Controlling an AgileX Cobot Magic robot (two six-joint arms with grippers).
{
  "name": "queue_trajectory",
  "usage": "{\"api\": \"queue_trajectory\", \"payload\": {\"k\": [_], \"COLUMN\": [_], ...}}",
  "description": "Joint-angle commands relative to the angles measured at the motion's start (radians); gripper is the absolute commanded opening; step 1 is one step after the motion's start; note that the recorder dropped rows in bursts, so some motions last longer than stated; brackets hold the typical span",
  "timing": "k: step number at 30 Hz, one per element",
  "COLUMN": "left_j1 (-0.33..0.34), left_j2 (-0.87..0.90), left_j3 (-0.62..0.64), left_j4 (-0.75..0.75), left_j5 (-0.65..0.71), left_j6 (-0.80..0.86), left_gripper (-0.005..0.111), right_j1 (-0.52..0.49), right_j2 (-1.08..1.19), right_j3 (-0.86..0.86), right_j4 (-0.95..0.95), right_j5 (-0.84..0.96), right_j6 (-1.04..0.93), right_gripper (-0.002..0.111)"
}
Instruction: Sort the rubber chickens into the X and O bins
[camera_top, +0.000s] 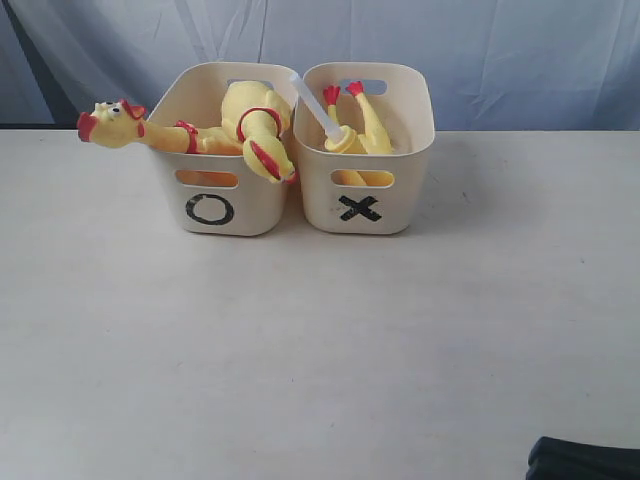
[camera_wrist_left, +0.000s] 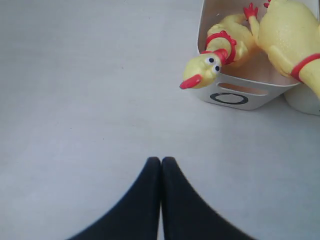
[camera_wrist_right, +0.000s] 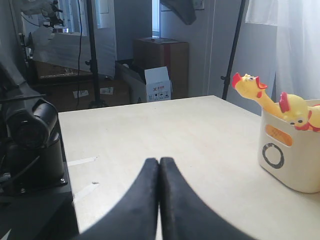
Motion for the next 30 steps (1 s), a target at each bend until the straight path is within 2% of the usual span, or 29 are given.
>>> {"api": "queue_trajectory", "payload": {"k": [1,10,16,23,30], "left_j1": [-0.003,-0.003,-0.003,-0.003,-0.003], "left_j2": [-0.185,-0.543,-0.769,-0.961,-1.015], "left_j3": [0.117,0.365,0.530,0.726,0.920], "left_j4": [0.014,0.061,0.059,0.047,0.044], "left_j5": [-0.062,-0.152,-0.294,-0.526,-0.779], "left_j6": [0.000,0.071,0.110,0.241,0.248], "left_gripper": [0.000,0.000,0.000,0.000,0.000], "right_j1": [-0.006,-0.006,-0.006,-0.006,-0.011], "right_j2": [-0.004,-0.004,-0.004,-0.004,-0.040], "right_j3": [0.005,0.005,0.005,0.005,0.005], "right_j4": [-0.001,-0.001,-0.001,-0.001,-0.001], "right_j5": [-0.002,-0.002,-0.004,-0.004,-0.004], "right_j6": [-0.002,-0.002,-0.002,-0.002,-0.002], "right_gripper": [-0.001,-0.001,-0.001,-0.001,-0.001]}}
